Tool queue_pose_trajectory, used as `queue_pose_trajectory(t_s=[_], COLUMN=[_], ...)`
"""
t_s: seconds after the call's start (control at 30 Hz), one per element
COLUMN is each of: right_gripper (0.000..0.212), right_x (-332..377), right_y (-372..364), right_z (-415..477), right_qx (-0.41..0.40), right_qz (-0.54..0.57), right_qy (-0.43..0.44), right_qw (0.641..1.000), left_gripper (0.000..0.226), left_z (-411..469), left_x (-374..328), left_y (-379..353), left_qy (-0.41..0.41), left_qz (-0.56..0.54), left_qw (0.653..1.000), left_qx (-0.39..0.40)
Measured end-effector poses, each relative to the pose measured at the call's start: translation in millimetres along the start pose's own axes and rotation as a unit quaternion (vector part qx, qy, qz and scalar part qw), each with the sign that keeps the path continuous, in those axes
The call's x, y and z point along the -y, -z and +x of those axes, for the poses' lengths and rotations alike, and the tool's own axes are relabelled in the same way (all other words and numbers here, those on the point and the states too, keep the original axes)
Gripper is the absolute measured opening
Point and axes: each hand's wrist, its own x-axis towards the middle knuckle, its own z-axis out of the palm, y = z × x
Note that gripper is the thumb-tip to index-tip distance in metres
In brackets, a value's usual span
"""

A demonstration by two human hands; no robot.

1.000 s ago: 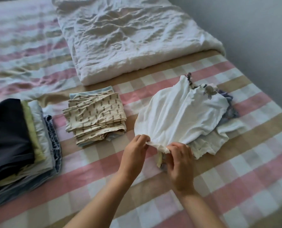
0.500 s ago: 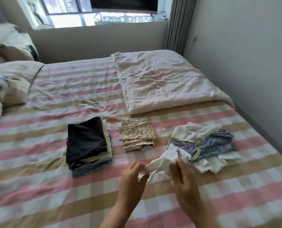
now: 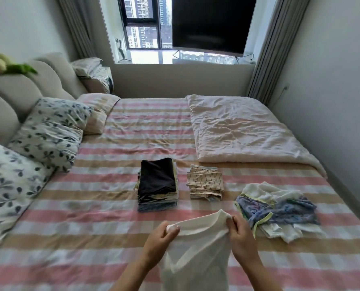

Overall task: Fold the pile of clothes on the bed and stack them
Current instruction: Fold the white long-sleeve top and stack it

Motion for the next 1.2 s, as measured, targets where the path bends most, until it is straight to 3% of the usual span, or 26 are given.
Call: queue_pose_trajectory(t_s=[0.17,0.3,0.4,0.6,0.9,1.03,1.2], right_gripper=[0.027,0.021,0.017,0.022,0.015,0.014,0.022], right_x=[16.8,22.6,23.0,25.1,15.7,7.6,5.9], right_y=[-4.2,-3.4,-3.0,-3.2,13.2,18.4,21.9], right_z=[2.4,11.2,17.0,20.3,28.9,32.7,30.6], right_qx=[0.023,0.027,0.008,-0.044,-0.036,-0.050,-0.081], right_qz=[-0.045,-0.133,-0.142,-0.068,-0.189,-0.208,-0.114], right_qy=[-0.010,0.014,0.015,0.037,0.178,0.148,0.068], right_qw=[0.999,0.991,0.990,0.996,0.965,0.965,0.988], left_gripper=[0.034,0.032,0.039,0.031,0.021,0.028,0.029], left_z=[-7.8,-1.1,3.9,9.8,17.0,18.6,14.6], left_x=[-3.1,-3.8,-6.5,-13.4,-9.1,-10.1,-15.7], left_y=[33.2,51.1,59.5,68.9,69.4,62.5,64.8], left_qy=[-0.099,-0.116,-0.097,-0.056,-0.076,-0.100,-0.098], left_qz=[0.197,0.259,0.207,0.074,0.003,0.015,0.016], left_qw=[0.975,0.959,0.973,0.996,0.994,0.989,0.989], left_qx=[-0.010,-0.007,-0.014,0.018,-0.074,-0.108,-0.109])
